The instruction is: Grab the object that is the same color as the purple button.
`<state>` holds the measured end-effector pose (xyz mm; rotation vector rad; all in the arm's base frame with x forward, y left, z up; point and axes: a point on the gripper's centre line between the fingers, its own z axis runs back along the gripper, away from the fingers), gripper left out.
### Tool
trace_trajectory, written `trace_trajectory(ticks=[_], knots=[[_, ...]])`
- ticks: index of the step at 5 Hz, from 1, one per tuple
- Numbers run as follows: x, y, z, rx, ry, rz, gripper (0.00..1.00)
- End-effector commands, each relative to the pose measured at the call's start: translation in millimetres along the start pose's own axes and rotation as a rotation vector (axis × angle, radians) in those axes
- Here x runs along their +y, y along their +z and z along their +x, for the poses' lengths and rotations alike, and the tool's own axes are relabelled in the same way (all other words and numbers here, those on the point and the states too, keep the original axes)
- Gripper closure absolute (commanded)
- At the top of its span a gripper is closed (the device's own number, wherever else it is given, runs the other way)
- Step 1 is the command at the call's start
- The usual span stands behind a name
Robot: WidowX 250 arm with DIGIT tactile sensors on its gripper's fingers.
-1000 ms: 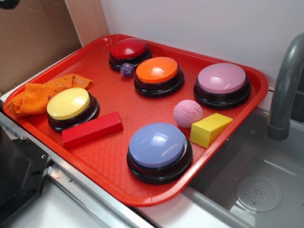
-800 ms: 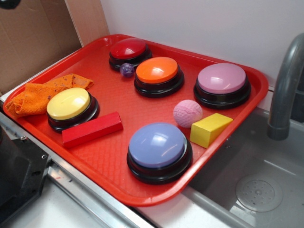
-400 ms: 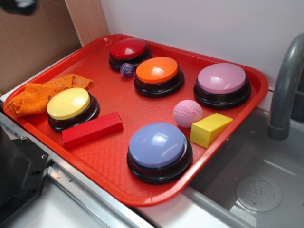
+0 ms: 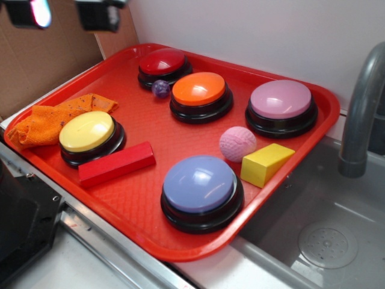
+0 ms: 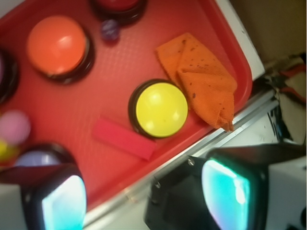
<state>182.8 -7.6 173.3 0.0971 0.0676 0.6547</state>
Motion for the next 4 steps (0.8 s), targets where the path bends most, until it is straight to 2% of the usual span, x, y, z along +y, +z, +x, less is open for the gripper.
trace_trajectory(ticks=[1,2,3,4], knots=[[-9,-26,70,-0.125,0.449,-0.018,0.0],[-3,-38,92,-0.152,0.552,-0.057,0.0],[0,-53,113,-0.147,0.619,-0.066,0.0],[-5,-77,126,-0.168,0.635,-0.084,0.0]])
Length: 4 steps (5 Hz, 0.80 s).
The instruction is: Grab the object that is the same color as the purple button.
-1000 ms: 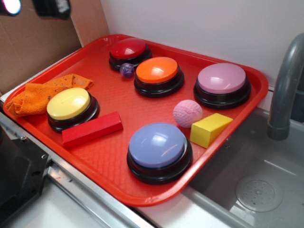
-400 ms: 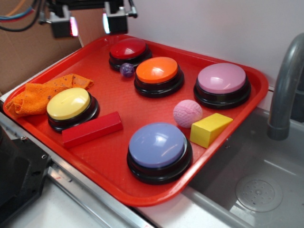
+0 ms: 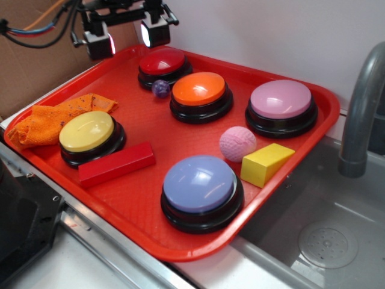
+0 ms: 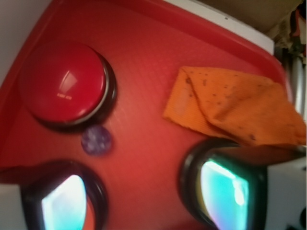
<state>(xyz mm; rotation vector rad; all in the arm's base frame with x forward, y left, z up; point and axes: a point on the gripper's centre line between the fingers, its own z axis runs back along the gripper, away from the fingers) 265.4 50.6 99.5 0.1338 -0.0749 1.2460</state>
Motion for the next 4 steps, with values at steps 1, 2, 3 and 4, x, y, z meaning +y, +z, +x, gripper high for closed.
trace_trajectory(ticks=[1,2,3,4], knots=[[-14,-25,22,-0.032,0.047,-0.099,0.0],[-22,-40,20,0.013,-0.009,-0.115,0.0],[-23,-47,21,0.053,-0.04,-0.147,0.0],[-26,-57,22,0.105,-0.086,-0.191,0.0]])
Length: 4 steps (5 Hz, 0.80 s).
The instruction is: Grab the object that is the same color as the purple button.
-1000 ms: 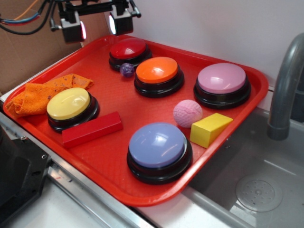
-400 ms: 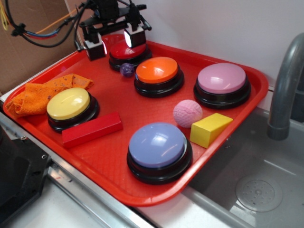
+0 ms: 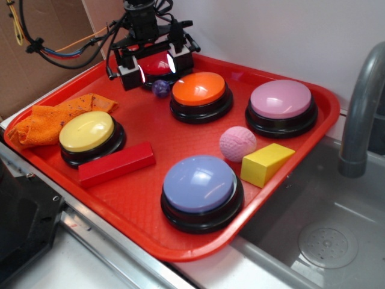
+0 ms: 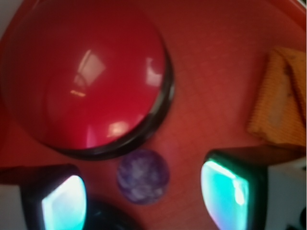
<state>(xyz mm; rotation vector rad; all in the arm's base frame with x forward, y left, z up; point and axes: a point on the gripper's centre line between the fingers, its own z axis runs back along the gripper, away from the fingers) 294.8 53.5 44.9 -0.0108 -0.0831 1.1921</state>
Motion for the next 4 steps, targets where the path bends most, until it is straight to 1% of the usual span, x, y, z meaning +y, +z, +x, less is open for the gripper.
trace_trajectory(ticks=[1,2,3,4], knots=[[6.5,-8.4,17.5,0.054,-0.024,-0.073,0.0],[7.2,-15.4,16.0,0.077,-0.046,-0.06,0.0],[5.3,-15.4,13.7,0.05,-0.036,-0.06,1.0],[5.6,-13.1,12.7,0.04,-0.042,-0.063,1.0]])
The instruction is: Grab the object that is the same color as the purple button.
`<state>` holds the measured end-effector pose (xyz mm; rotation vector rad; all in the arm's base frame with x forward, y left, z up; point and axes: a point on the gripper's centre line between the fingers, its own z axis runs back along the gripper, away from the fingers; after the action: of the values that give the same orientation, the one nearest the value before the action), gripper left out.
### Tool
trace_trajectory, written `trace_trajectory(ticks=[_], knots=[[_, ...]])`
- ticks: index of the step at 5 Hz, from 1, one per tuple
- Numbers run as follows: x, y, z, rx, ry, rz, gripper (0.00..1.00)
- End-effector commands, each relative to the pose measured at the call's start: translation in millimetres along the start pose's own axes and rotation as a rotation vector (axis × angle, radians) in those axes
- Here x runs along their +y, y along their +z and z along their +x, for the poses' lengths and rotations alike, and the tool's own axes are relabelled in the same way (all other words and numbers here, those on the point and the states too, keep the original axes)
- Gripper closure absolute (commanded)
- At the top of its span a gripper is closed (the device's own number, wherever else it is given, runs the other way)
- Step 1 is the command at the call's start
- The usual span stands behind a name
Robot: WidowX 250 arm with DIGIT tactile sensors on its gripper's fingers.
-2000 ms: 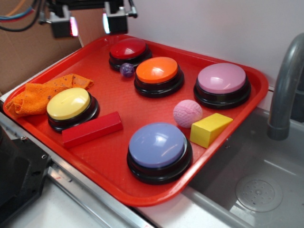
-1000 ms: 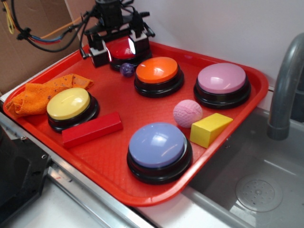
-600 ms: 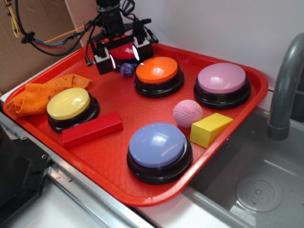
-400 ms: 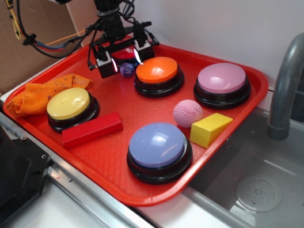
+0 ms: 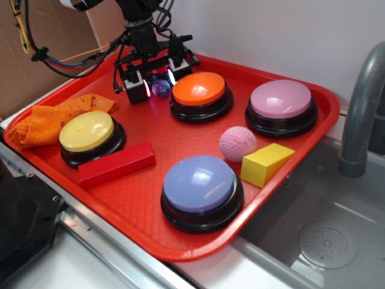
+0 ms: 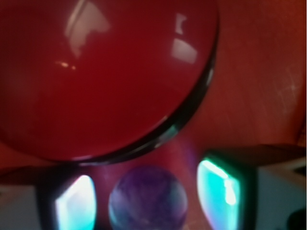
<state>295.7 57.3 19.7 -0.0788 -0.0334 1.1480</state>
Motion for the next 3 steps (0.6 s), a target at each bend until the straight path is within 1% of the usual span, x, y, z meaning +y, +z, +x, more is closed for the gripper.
trace_trajectory(ticks=[1,2,3], knots=[[0,24,7,-0.044,-0.091,0.035,1.0],[-4,50,-1,-0.068,-0.28,0.064,1.0],[-10,84,-24,-0.064,-0.53,0.075,1.0]])
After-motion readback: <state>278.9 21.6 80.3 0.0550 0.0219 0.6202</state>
